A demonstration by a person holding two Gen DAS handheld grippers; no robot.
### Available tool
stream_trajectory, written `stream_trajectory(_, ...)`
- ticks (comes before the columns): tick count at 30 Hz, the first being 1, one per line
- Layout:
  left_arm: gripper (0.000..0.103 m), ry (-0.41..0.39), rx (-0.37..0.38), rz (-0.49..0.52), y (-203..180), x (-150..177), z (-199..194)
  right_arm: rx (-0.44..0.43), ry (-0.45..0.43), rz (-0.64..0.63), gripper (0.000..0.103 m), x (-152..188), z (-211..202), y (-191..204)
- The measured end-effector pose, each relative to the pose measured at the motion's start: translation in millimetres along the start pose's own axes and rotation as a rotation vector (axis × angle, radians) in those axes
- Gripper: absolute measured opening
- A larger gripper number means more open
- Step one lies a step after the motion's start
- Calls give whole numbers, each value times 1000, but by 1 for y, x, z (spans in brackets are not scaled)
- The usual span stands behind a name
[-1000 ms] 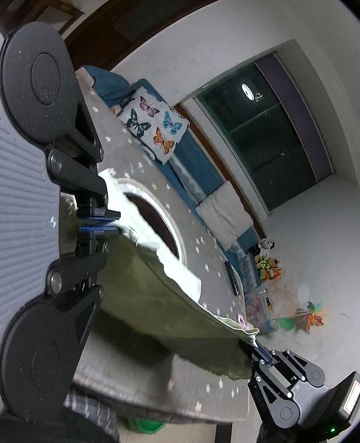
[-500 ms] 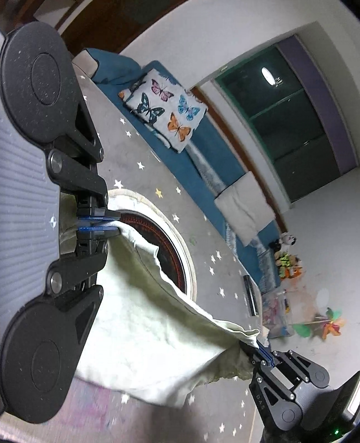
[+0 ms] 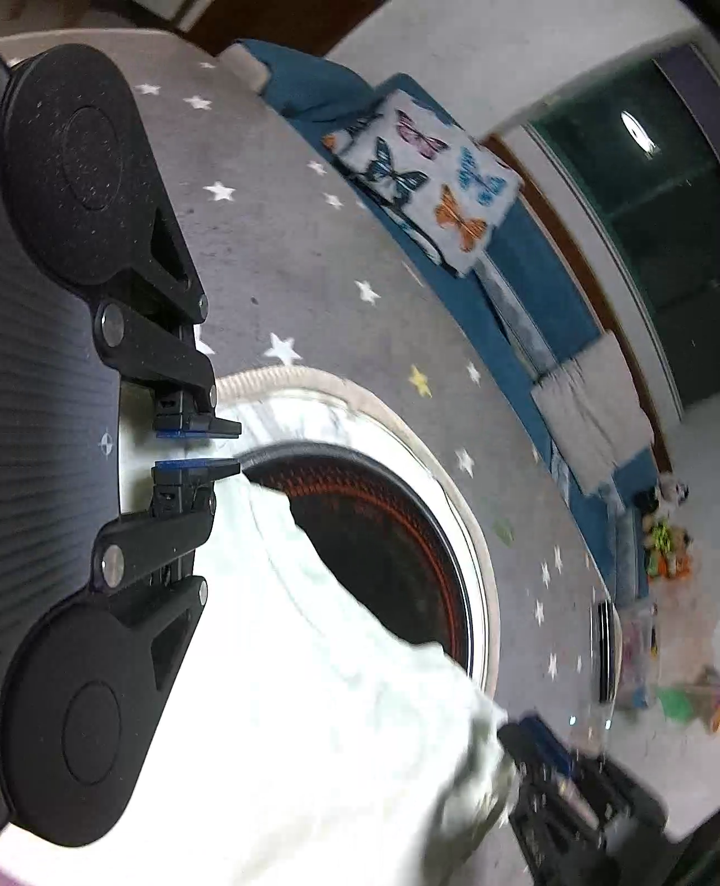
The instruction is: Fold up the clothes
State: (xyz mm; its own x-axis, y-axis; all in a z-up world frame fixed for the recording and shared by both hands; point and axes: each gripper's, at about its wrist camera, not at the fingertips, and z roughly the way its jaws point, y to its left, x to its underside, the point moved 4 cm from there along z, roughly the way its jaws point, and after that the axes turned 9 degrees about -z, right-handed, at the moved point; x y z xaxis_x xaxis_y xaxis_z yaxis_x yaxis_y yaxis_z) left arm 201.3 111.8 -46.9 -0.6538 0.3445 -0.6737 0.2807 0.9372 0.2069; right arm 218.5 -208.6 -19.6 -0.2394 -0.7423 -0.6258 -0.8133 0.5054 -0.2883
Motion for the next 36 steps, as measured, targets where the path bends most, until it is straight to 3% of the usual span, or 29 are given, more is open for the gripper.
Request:
stream_trajectory(4,28,-27,-32,-61,13,0,-1,4,-23,113,17,16,-11,-19)
stream_trajectory(9,35,-90,-61,-163,22,-4,-26,0,-8,284,17,45,-33,-31)
stream_trajectory(12,36,-127,-61,-201,18,-1,-49,-43,-9,403,17,63,-40,-37)
stream_trajectory(17,35,-134,12,-231,-6,9,-77,-86,-14,528,17,74,-28,-40)
stream_trajectory(24,26,-112,70,-295,-28,27,-82,-115,-35,627,21,76,-11,-36)
stream_trajectory(28,22,-89,50,-326,-21,34,-75,-75,-58,648,0,74,-13,-33)
stream_trajectory(32,22,-62,28,-364,-10,43,-66,42,-85,643,0,75,-27,-38)
stream_trajectory(36,22,-78,6,-386,-2,42,-69,-1,-51,656,2,82,-18,-39)
